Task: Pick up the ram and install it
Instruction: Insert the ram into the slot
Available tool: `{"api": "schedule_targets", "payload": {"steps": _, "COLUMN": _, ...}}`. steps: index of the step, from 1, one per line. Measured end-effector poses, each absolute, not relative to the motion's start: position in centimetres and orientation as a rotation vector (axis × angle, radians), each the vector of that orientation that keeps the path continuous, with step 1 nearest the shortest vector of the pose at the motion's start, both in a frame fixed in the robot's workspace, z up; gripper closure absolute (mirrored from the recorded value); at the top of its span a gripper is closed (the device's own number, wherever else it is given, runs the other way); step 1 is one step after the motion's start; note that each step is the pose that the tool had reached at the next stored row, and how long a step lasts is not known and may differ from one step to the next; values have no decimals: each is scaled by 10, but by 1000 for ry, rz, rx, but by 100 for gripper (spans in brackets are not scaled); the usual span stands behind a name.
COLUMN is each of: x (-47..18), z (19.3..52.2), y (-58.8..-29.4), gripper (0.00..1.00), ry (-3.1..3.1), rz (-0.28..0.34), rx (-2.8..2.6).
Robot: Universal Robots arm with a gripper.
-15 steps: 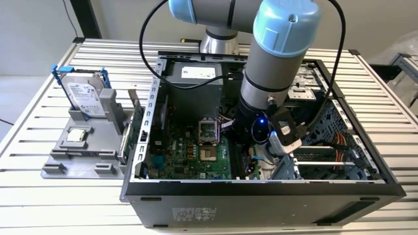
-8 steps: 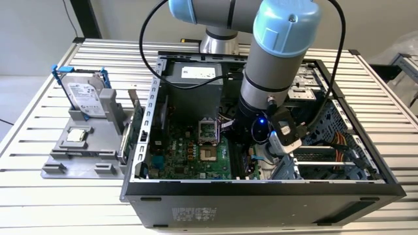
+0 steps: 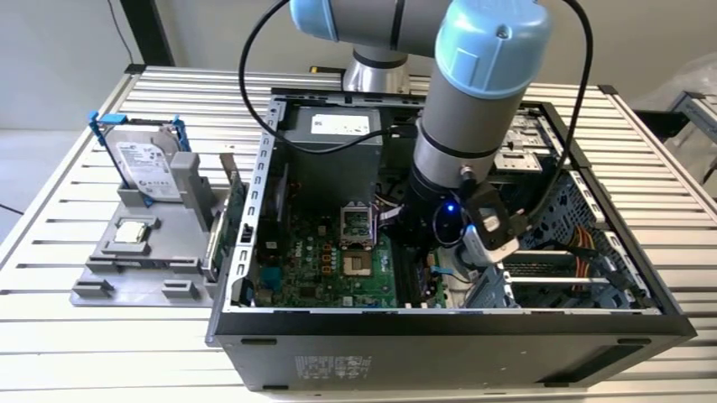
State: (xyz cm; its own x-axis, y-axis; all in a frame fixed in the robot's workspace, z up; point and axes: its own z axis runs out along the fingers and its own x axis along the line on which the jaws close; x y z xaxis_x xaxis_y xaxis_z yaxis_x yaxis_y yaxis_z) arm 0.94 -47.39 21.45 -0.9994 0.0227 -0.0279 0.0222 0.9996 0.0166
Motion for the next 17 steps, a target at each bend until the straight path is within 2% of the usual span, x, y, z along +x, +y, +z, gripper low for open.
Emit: {"api": "schedule_targets", "payload": {"steps": 17, "x": 10, "z": 209, "y": -474, "gripper": 100, "ry": 3112, "rz": 26, "rx": 16}}
